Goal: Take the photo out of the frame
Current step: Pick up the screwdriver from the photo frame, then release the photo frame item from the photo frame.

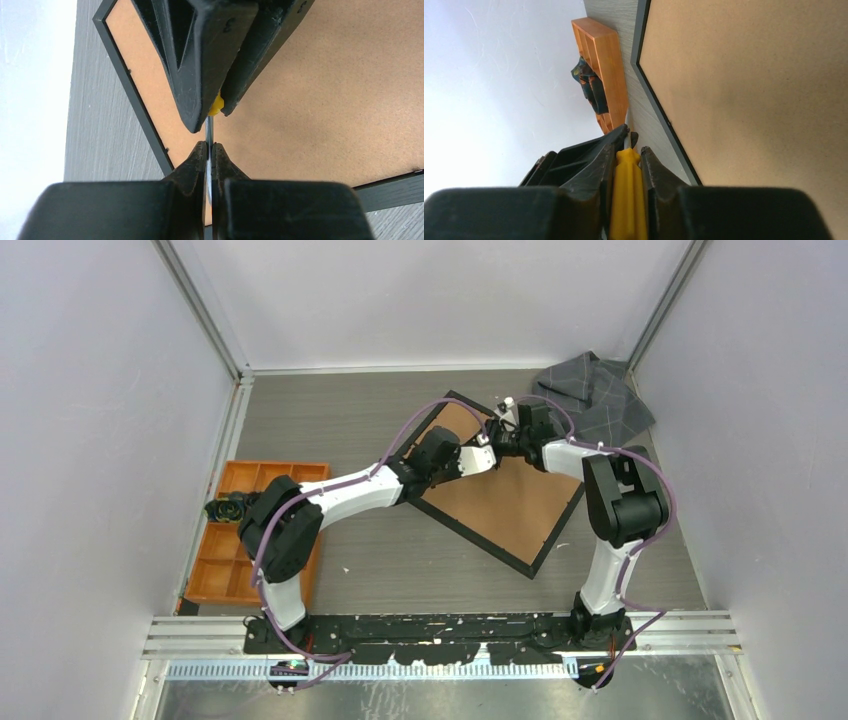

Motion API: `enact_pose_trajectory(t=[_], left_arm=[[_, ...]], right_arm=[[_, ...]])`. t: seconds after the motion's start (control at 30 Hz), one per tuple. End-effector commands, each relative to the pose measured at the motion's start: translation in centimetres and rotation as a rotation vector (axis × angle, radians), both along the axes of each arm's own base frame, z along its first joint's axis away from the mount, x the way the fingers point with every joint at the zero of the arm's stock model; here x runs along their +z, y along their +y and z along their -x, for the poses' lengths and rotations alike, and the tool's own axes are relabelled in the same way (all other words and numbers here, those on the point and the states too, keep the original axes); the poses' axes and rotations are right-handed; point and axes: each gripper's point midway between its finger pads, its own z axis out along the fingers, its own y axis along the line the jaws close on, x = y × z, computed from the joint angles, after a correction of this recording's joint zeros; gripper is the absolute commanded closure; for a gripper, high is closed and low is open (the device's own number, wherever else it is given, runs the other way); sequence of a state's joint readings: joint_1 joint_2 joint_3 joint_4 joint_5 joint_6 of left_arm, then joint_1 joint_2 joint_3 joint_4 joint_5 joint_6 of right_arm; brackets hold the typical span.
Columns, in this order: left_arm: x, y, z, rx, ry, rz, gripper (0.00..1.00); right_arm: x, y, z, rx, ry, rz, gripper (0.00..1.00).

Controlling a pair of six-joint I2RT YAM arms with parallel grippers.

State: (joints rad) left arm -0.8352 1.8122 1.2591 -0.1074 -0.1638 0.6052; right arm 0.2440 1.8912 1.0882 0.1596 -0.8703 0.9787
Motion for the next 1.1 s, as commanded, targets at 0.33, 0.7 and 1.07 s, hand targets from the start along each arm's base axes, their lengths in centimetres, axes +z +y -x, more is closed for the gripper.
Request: enact_pose_trajectory(t=[0.33, 0.7, 1.07], left_arm=[[5.1, 1.1, 0.7, -0.05, -0.032, 0.08, 0.37], [7.5, 4.7, 2.1, -0.139, 0.254, 0.368, 0.0], [5.9, 5.5, 4.1, -0.234, 0.396, 0.388, 0.0]], right_arm=[[4.2, -3.2, -2.1, -0.02, -0.213, 0.019, 0.99], [4.3, -3.5, -0.9, 0.11, -0.427, 0.119, 0.99], [5.1, -1.4, 2.2, 0.33, -0.802, 0.197, 0.99]])
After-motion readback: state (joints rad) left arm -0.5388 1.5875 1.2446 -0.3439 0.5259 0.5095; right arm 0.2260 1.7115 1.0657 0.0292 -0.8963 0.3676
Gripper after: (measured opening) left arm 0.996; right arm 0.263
